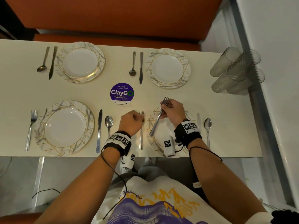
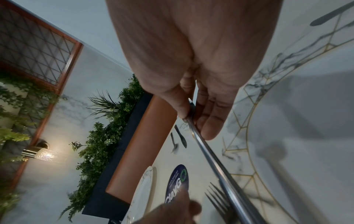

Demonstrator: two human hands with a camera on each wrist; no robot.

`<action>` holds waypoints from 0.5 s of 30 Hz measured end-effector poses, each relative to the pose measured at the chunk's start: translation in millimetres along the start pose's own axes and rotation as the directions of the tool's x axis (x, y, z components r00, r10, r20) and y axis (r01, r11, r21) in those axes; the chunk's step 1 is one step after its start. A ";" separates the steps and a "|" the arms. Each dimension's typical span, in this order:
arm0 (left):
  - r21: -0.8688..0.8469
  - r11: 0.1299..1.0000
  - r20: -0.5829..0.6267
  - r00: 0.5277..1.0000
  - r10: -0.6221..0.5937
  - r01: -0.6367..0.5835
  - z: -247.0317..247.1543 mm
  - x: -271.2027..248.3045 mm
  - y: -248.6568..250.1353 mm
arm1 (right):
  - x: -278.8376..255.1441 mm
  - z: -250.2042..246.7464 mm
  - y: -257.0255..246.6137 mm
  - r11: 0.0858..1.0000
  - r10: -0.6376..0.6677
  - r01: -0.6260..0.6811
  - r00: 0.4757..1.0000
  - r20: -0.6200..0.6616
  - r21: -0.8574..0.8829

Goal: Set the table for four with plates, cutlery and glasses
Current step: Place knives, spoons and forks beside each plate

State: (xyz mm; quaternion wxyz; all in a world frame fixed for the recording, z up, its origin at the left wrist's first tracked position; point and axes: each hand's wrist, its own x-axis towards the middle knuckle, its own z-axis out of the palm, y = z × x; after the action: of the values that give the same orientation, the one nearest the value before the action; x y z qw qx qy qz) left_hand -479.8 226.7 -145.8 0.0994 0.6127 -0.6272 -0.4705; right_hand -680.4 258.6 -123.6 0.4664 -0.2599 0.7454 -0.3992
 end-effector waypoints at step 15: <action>-0.477 0.879 0.357 0.915 0.190 0.004 -78.4 -10.9 34.2 | -32.4 6.0 -64.1 0.981 -0.093 0.101 0.994 -0.056 0.167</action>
State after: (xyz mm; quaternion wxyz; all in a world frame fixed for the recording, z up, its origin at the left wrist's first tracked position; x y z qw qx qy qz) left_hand -445.4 192.7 -74.4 0.1392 0.4317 -0.5313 -0.7155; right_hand -660.1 246.1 -55.6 0.4488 -0.2460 0.7061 -0.4894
